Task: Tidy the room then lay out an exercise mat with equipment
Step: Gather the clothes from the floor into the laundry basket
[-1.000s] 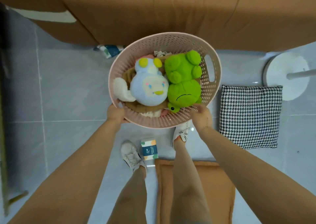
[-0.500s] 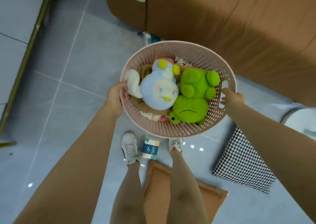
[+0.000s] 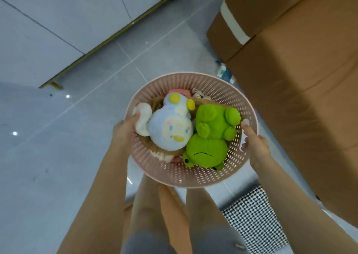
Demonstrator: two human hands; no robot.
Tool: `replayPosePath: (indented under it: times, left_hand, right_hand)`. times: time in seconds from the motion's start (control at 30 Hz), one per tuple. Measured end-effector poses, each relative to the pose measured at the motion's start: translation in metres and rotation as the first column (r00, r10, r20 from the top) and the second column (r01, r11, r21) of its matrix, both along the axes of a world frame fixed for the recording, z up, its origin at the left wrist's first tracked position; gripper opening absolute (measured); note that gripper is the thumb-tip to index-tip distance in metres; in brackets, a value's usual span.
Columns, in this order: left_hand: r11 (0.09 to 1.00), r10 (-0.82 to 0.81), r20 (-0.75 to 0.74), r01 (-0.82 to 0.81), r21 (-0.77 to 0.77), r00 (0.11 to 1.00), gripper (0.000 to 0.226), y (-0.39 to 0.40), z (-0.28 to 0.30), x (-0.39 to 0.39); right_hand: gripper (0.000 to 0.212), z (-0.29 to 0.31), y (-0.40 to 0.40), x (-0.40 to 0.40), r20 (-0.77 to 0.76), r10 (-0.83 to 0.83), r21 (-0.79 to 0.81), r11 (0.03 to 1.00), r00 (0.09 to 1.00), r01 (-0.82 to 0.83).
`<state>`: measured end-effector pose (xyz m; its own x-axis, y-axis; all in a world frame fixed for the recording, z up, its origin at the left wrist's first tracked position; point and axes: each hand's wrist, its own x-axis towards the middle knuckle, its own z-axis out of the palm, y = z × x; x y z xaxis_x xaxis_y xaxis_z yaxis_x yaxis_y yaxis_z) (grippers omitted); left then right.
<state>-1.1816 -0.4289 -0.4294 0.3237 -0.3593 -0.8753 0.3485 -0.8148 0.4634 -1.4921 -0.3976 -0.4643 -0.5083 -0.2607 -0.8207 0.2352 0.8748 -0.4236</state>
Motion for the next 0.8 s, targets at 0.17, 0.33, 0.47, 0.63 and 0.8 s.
replayPosePath:
  times: [0.17,0.33,0.47,0.63,0.8]
  left_hand:
    - [0.973,0.231,0.023,-0.231,-0.006,0.973,0.022,0.054,0.029,0.074]
    - [0.868,0.496,0.021,-0.496,0.002,0.868,0.032,0.12,0.033,0.167]
    - [0.784,0.62,0.019,-0.621,0.006,0.784,0.036,0.162,0.026,0.23]
    - [0.665,0.746,0.007,-0.746,0.02,0.666,0.042,0.22,0.027,0.322]
    - [0.574,0.819,0.003,-0.819,0.005,0.574,0.041,0.268,0.036,0.409]
  right_hand:
    - [0.039,0.034,-0.034,0.086,-0.015,0.261,-0.033,0.965,0.965,-0.262]
    - [0.042,0.037,-0.05,0.203,-0.001,0.518,-0.046,0.855,0.856,-0.517]
    - [0.034,0.034,-0.05,0.291,-0.005,0.652,-0.041,0.758,0.758,-0.651]
    - [0.024,0.042,-0.033,0.413,0.0,0.776,-0.041,0.63,0.63,-0.776]
    - [0.021,0.055,-0.011,0.532,0.013,0.858,-0.059,0.513,0.513,-0.856]
